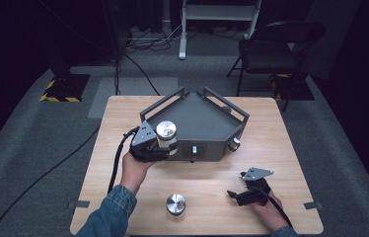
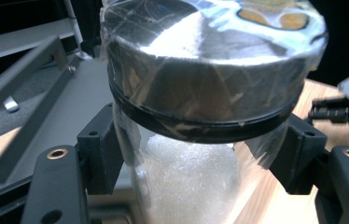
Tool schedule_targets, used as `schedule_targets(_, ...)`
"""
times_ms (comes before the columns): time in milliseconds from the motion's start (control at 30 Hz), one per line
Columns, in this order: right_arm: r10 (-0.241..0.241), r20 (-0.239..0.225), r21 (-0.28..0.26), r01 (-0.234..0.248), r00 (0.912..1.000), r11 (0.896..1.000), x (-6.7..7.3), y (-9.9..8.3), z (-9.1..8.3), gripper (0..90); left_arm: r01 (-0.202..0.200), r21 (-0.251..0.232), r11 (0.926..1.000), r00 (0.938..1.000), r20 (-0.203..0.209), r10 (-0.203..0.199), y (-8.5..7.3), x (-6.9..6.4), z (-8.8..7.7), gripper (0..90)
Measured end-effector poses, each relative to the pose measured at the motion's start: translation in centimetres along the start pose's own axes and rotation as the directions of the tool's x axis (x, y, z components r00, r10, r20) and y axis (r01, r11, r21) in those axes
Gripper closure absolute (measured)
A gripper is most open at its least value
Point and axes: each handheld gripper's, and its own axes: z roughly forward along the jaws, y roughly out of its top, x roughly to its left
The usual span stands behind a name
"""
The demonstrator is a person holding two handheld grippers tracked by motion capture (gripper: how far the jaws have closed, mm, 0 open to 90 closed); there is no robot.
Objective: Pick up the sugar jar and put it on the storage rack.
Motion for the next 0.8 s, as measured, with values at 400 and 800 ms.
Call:
schedule_targets(400,0.0,0.0,0.0,0.0,1.0,1.0,0.0,0.0,0.0,6.3,0.005,0.019,0.9998,0.995,-0.099,-0.003,2.4,1.7,2.5,30.1)
schedule_targets(800,-0.005,-0.005,0.0,0.005,1.0,1.0,-0.1,0.0,0.0,6.3,0.047,0.077,0.9959,0.9904,-0.133,-0.036,2.0,2.8,5.7,30.1)
